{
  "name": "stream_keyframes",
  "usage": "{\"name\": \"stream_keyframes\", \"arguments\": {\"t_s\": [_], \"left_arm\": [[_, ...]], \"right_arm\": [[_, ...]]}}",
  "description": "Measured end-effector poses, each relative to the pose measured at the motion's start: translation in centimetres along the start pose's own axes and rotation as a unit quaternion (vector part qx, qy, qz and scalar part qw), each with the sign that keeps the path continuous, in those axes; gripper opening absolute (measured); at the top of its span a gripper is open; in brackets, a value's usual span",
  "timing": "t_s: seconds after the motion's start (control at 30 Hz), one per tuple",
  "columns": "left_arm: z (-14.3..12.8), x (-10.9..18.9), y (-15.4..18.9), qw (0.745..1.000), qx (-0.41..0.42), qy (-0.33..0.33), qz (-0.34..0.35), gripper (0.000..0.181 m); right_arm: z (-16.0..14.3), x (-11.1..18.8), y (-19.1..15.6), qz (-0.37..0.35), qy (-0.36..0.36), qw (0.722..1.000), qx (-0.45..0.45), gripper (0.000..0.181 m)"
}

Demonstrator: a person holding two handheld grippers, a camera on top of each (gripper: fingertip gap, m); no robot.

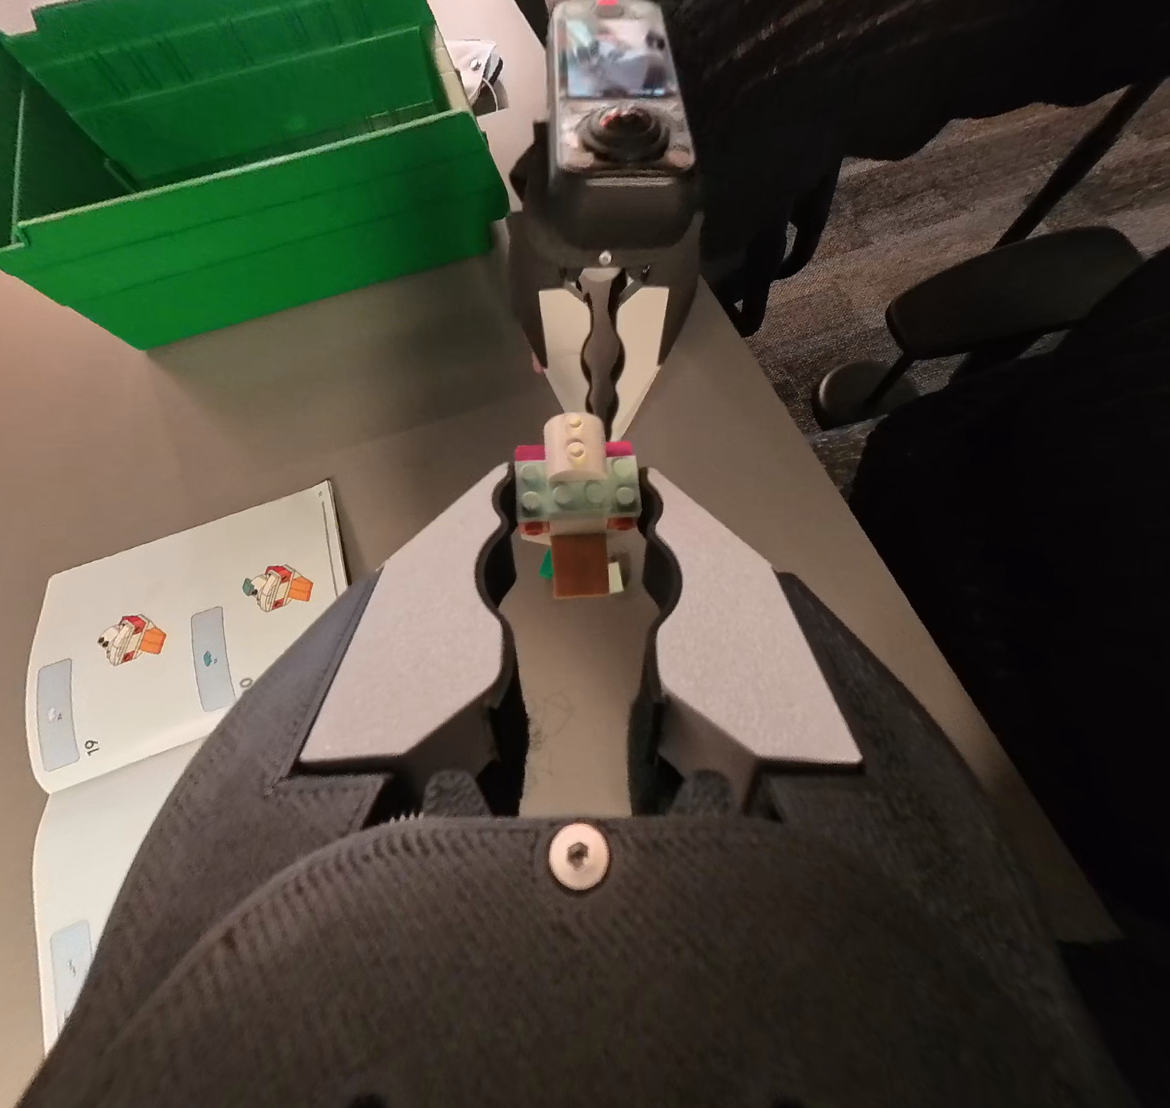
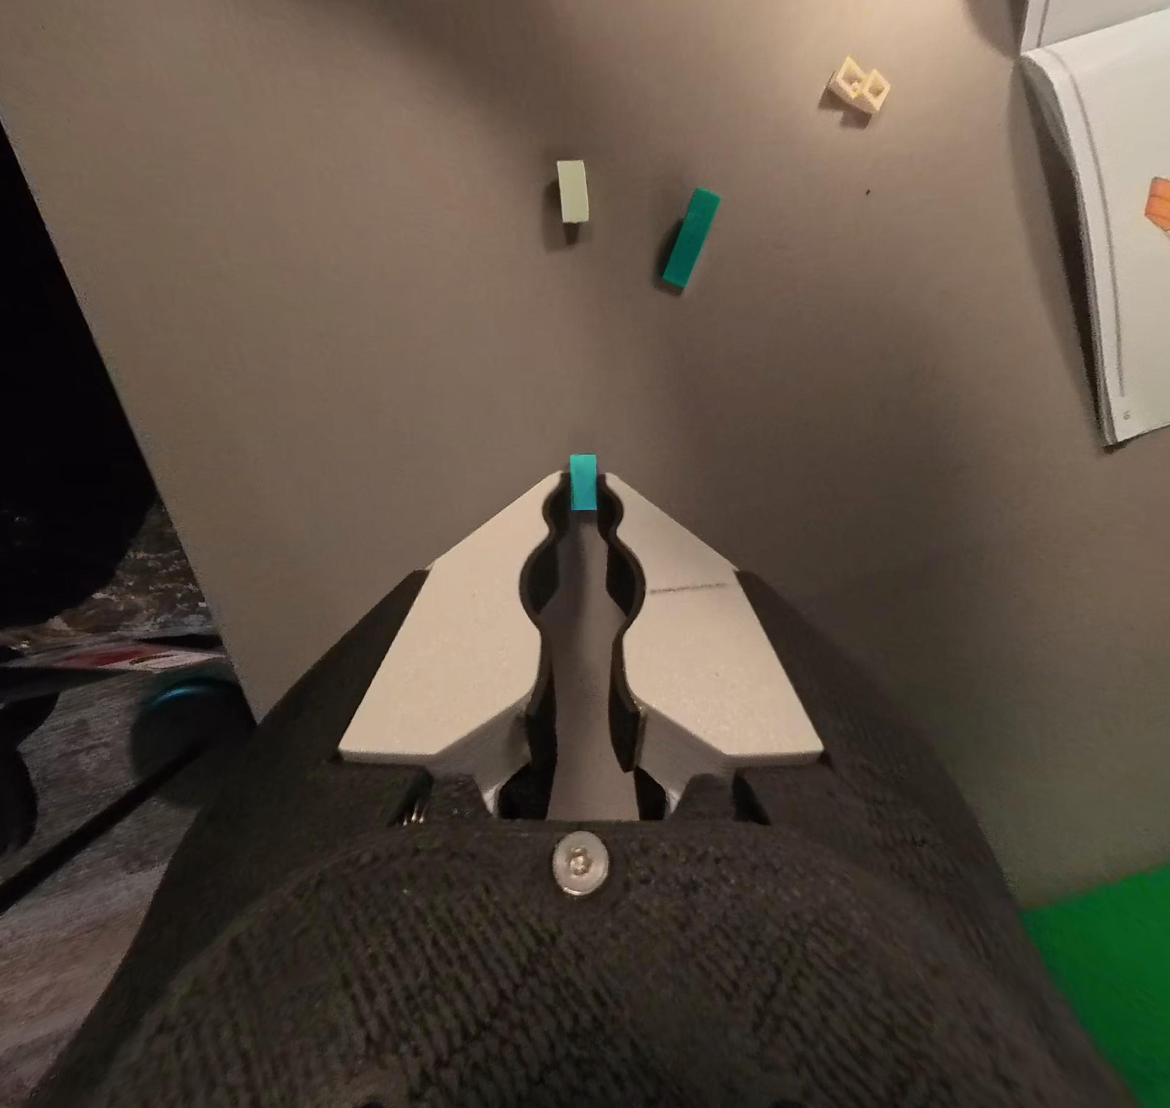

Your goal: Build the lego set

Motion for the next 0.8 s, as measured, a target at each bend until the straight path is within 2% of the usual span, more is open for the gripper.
{"name": "stream_keyframes", "arguments": {"t_s": [0.03,0.13,0.23,0.3,0.37,0.47,0.57,0.8], "left_arm": [[0.2,0.1,0.0,1.0,-0.002,0.007,0.001,0.036],[0.9,0.4,0.0,0.999,-0.018,0.028,0.017,0.036],[1.8,1.0,-0.4,0.995,-0.049,0.04,0.075,0.036],[2.4,1.3,-0.7,0.989,-0.073,0.043,0.122,0.036],[3.1,1.6,-0.7,0.98,-0.101,0.049,0.163,0.036],[4.0,2.0,-0.7,0.965,-0.138,0.059,0.213,0.036],[4.4,2.2,-0.9,0.949,-0.171,0.057,0.258,0.037],[5.3,3.1,-1.1,0.907,-0.237,0.06,0.343,0.036]], "right_arm": [[0.1,0.1,0.1,-0.004,0.001,1.0,0.0,0.006],[3.1,3.1,1.0,-0.065,0.075,0.995,0.011,0.006],[8.0,9.3,1.7,-0.164,0.171,0.971,0.037,0.006],[10.7,12.6,1.1,-0.217,0.19,0.955,0.071,0.006],[12.6,14.4,0.5,-0.26,0.159,0.946,0.11,0.006],[14.5,15.2,-0.4,-0.294,0.107,0.937,0.158,0.006],[15.5,15.3,-0.9,-0.315,0.071,0.926,0.195,0.006],[16.6,16.2,-1.8,-0.383,0.023,0.881,0.277,0.006]]}}
Point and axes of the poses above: each gripper's, where its closed fingertips meet, x back along the fingers, z out of its top, y = z × x across the jaws, the point moved 4 cm from there along x, back along the fingers, and after that the axes turned 6 degrees about z, right-handed, at the moved point
